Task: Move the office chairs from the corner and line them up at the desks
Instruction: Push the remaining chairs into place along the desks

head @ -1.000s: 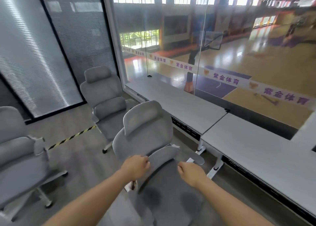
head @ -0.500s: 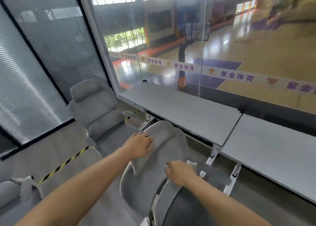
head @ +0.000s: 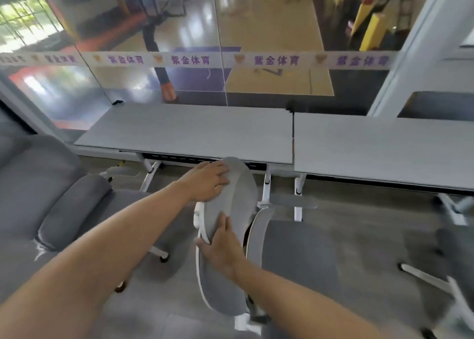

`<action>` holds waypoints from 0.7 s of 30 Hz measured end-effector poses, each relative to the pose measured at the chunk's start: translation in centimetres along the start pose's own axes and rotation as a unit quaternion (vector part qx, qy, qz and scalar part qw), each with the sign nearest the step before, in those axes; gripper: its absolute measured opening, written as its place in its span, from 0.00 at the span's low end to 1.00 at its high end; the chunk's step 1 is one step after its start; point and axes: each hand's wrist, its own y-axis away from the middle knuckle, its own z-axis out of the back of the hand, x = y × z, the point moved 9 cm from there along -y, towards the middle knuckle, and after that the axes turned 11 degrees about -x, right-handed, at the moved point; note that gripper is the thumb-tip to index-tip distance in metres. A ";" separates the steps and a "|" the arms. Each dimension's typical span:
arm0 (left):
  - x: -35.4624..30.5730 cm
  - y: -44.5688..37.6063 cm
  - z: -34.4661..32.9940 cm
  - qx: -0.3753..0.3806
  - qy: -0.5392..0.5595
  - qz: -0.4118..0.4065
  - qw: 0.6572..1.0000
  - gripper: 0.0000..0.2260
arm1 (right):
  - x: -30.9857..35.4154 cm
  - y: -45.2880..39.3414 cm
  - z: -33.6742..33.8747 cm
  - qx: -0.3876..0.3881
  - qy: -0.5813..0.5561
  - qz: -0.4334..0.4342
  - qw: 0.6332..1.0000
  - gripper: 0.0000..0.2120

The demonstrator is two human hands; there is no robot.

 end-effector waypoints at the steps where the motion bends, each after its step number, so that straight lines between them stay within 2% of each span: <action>1: 0.2 0.0 -0.2 0.000 0.005 -0.003 1.000 0.19 | 0.3 0.0 0.1 -0.012 0.013 0.002 1.000 0.46; 4: 0.8 0.1 -0.5 -0.011 0.031 -0.016 0.999 0.18 | 0.8 -0.2 0.5 -0.004 0.074 0.025 0.997 0.40; 7: 0.7 0.4 -0.7 -0.010 0.056 -0.020 0.998 0.18 | 0.4 0.1 1.6 0.025 0.120 0.043 0.992 0.39; 11: 0.1 0.4 -0.3 -0.012 0.065 -0.015 0.998 0.19 | -1.0 0.6 3.1 0.062 0.116 0.075 0.989 0.41; 17: -1.9 1.7 -0.3 -0.025 0.057 -0.020 0.998 0.32 | -3.4 3.0 6.6 0.105 0.150 0.115 0.976 0.40; 21: -5.0 2.9 0.3 -0.077 0.067 -0.031 0.994 0.25 | -6.3 4.7 9.7 0.125 0.185 0.127 0.966 0.38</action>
